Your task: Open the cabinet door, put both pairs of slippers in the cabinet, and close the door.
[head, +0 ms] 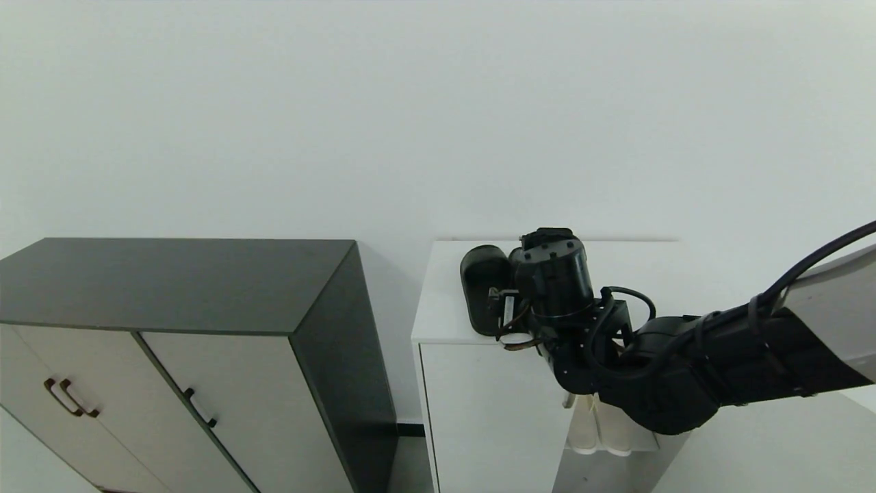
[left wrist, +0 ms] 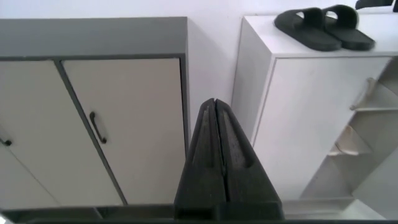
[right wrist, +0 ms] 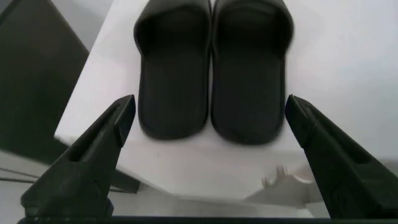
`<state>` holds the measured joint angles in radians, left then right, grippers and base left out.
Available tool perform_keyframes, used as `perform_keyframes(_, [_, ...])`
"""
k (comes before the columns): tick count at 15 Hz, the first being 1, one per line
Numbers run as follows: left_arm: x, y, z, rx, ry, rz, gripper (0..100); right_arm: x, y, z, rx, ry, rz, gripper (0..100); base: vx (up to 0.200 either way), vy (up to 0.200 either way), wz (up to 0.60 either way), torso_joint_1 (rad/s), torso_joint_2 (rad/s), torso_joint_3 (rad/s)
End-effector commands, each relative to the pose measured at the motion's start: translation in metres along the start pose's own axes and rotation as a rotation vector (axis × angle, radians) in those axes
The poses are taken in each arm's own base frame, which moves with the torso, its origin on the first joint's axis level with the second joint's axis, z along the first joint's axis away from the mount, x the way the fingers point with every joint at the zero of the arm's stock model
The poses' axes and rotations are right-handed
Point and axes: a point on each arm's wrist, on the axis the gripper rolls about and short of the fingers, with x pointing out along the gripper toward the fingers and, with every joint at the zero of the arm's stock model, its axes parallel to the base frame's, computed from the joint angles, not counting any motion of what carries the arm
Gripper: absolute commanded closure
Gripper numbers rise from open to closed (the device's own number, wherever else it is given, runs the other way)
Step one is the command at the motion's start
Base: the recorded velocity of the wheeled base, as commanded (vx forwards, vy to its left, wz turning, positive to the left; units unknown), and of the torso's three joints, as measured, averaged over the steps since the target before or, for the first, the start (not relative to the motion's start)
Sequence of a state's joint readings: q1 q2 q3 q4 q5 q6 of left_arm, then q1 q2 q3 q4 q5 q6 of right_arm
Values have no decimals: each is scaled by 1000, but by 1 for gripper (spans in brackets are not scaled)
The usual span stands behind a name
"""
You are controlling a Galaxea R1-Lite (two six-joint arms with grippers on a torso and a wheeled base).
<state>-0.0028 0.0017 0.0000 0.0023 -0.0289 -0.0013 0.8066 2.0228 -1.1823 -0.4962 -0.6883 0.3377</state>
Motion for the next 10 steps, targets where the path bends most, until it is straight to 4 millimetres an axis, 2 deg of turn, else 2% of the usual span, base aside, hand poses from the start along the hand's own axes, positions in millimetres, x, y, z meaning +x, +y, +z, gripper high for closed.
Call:
perform_keyframes(1, [0,0,0,0,2,-1,100,6,1,-9,-12,16,-9,0,200,0,0,-2,-2,7])
perform_keyframes(2, [0,0,0,0,2,-1,100,10,1,-15,-4,17,-13,0,200,0,0,7,2,2])
perform_keyframes(6, [0,0,0,-2,2,-1,100,20,3,-35,-7,20,-17,0,0,0,0,0,0,0])
perform_keyframes(10, [0,0,0,0,2,-1,100,37,1,-40,-6,4,-34,0,0,0,0,0,0,0])
